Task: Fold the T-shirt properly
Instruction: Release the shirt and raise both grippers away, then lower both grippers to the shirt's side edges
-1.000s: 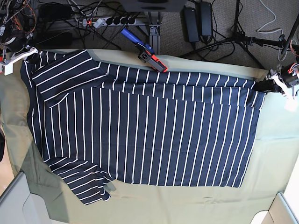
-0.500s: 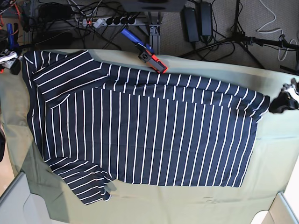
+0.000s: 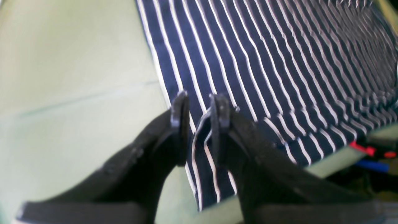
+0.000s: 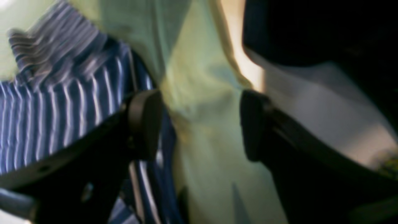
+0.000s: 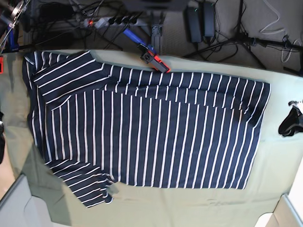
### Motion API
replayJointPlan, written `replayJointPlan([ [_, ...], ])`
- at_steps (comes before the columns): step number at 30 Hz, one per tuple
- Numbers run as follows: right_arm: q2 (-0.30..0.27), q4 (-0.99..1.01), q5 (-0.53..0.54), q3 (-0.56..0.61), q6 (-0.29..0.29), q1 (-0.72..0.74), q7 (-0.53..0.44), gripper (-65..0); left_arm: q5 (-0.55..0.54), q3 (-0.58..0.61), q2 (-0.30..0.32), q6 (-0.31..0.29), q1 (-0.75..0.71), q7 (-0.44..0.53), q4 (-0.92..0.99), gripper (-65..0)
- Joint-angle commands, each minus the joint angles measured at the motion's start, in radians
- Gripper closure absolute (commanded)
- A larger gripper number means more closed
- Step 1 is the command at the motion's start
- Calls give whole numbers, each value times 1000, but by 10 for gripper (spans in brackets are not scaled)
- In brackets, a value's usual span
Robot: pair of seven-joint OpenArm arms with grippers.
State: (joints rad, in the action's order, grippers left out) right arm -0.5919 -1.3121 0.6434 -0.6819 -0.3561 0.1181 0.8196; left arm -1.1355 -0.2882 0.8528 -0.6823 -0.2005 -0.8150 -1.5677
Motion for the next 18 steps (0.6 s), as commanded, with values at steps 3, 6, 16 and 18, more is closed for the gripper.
replayJointPlan([
  [3, -28, 117, -37, 68, -43, 127, -72, -390, 6, -11, 32, -16, 14, 25, -108, -155],
  [6, -24, 252, -77, 159, -42, 220, -129, -390, 19, -11, 32, -16, 14, 26, -167, -155],
  [16, 21, 570, -141, 351, -43, 397, -213, -390, 18, -11, 26, -16, 14, 38, -172, -155],
  [18, 47, 570, -152, 381, -43, 404, -214, -390, 18, -11, 25, -16, 14, 37, -172, -155],
])
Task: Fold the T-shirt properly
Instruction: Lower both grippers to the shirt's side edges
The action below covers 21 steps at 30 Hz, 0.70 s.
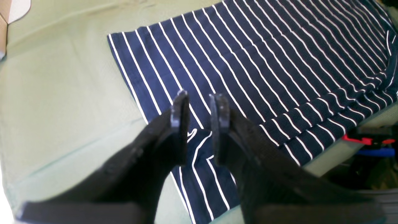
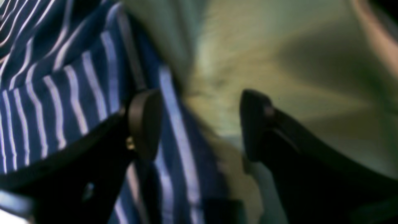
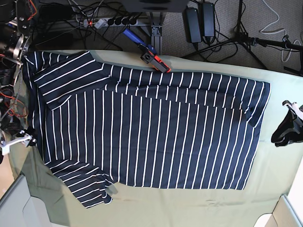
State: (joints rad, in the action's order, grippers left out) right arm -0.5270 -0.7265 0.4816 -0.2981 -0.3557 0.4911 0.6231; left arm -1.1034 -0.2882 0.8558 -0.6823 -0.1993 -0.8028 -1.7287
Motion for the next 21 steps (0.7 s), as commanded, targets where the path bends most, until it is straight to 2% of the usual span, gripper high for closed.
replayJointPlan([
  [1, -5, -16, 5, 12, -44, 33, -18, -390, -14, -11, 22, -16, 13, 25, -11, -155],
  [9, 79, -37, 3, 58, -44, 35, -21, -390, -13, -11, 22, -16, 13, 24, -11, -155],
  [19, 79, -56, -42, 58, -43, 35, -24, -385, -13, -11, 16, -16, 13, 26, -10, -155],
  [21, 79, -66, -48, 58, -43, 34, -24, -326, -13, -11, 16, -16, 13, 29, -6, -155],
])
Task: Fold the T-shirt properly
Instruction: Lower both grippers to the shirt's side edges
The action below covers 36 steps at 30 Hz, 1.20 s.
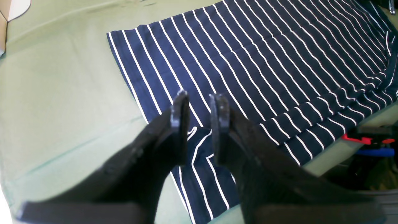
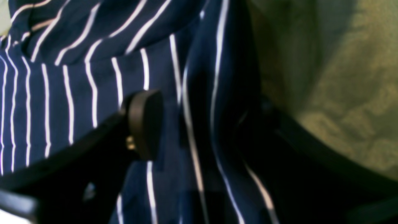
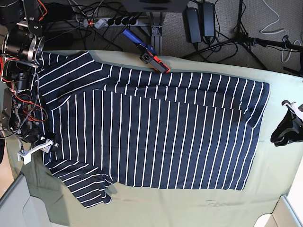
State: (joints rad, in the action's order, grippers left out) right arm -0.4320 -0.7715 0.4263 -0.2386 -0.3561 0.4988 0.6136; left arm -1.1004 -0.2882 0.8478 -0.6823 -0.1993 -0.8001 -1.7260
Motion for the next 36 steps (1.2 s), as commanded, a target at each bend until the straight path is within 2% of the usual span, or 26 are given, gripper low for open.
replayJointPlan([
  [1, -16, -28, 7, -2, -43, 27, -14, -276, -16, -11, 24, -16, 13, 27, -6, -155],
  [4, -16, -56, 7, -2, -43, 27, -11, -151, -13, -11, 24, -16, 13, 37, 13, -155],
  [6, -16, -76, 7, -2, -43, 27, -11, -119, -4, -11, 24, -16, 13, 50, 33, -155],
  [10, -16, -89, 7, -2, -43, 27, -11, -101, 3, -11, 22, -16, 13, 64, 68, -155],
  [12, -16, -89, 6, -2, -43, 27, -11, -13, 3, -11, 16, -16, 13, 64, 80, -155],
  [13, -16, -89, 6, -2, -43, 26, -11, 0, 2, -11, 16, -16, 13, 68, 86, -155],
  [19, -16, -89, -50, -2, -43, 25, -11, 0, 20, -11, -11, -16, 14, 131, 125, -151],
  [22, -16, -89, -49, -2, -44, 24, 7, 0, 121, -4, -29, 82, 15, 219, 152, -151],
  [25, -16, -89, -49, -2, -44, 24, 21, 0, 182, 37, -36, 124, 39, 304, 206, -151],
  [27, -16, -89, -49, -2, -44, 24, 24, 0, 216, 97, -36, 128, 99, 327, 257, -151],
  [30, -16, -89, -49, -2, -44, 24, 28, 0, 262, 216, -53, 182, 244, 334, 358, -151],
  [33, -16, -89, -49, -2, -44, 24, 63, 0, 300, 323, -96, 232, 402, 334, 494, -152],
  [36, -16, -89, -49, -2, -44, 24, 81, 0, 313, 402, -154, 234, 541, 334, 665, -152],
])
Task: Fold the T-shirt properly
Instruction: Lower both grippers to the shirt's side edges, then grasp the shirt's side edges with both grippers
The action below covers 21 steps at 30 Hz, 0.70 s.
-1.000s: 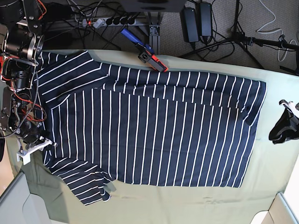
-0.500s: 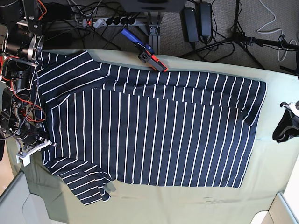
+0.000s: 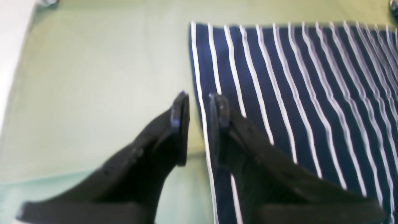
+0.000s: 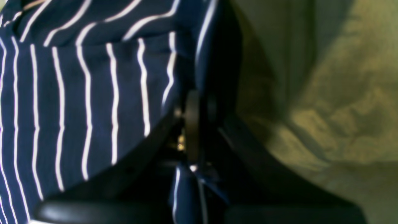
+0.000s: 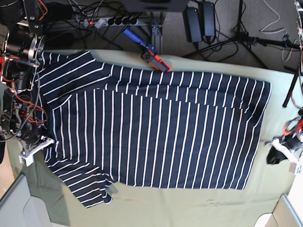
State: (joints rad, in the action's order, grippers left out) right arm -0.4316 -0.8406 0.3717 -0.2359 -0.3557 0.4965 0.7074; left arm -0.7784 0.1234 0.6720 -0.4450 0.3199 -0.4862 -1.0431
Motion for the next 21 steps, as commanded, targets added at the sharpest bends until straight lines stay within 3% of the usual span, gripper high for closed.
replayJointPlan([
  [1, -17, -20, 6, -4, -44, 26, -11, 0, -9, 11, 1, -3, 61, 24, 41, -152],
  [9, -17, -20, 6, -4, -44, 26, -10, 0, -6, 76, -131, -3, 267, 60, 411, -152],
  [18, -17, -20, 11, -4, -44, 26, -10, 0, 5, 77, -176, 1, 280, 60, 443, -155],
  [21, -17, -20, 10, -4, -44, 26, -10, 0, 34, 76, -185, 48, 280, 68, 443, -155],
])
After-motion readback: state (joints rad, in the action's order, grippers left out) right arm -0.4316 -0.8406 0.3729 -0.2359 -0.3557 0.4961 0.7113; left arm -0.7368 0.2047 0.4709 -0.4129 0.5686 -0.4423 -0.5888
